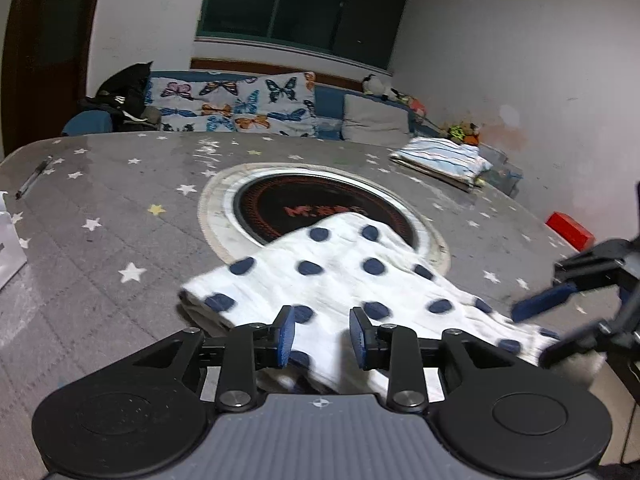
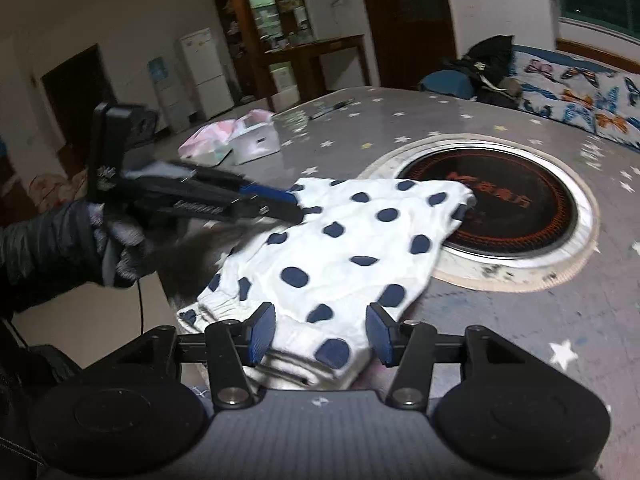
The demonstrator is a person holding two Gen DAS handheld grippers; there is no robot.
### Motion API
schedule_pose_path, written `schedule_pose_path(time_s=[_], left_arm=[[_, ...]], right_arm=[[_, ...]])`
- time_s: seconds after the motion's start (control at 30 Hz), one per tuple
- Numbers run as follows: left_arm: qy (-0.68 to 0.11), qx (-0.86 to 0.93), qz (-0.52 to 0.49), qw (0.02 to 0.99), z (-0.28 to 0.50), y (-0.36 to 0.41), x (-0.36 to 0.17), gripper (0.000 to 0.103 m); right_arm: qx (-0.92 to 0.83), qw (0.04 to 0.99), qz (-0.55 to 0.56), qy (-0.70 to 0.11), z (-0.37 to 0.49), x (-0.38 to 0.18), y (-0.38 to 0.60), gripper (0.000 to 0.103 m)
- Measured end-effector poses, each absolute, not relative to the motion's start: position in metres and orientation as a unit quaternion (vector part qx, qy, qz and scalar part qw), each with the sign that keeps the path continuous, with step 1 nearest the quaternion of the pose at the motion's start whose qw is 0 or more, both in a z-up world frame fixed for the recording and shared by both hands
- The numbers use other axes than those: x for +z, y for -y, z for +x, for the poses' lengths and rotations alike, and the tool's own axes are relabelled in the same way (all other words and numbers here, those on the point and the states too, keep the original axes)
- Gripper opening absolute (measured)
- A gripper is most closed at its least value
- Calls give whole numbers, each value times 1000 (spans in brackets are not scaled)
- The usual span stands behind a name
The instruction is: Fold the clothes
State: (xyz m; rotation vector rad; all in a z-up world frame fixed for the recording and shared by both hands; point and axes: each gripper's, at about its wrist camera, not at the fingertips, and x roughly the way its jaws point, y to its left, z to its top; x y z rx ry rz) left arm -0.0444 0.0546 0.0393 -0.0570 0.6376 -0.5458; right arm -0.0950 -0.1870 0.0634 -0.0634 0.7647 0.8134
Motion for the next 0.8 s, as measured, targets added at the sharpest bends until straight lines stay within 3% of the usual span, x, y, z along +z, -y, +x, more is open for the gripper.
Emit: schedule_pose_path(time_s=[0.23,0.4,0.8], left_arm=[[-319,-301,-54,897,-81,-50,53,33],[-312,-334,-53,888,-112,-49,67,48],[-359,-327,18,874,-147,-22,46,63]], right_arm=[[369,851,-6,-374,-90,61,204,51],[364,853,8,-373,-90,61,214,51],[336,864,-15,-374,-96,59,230,51]])
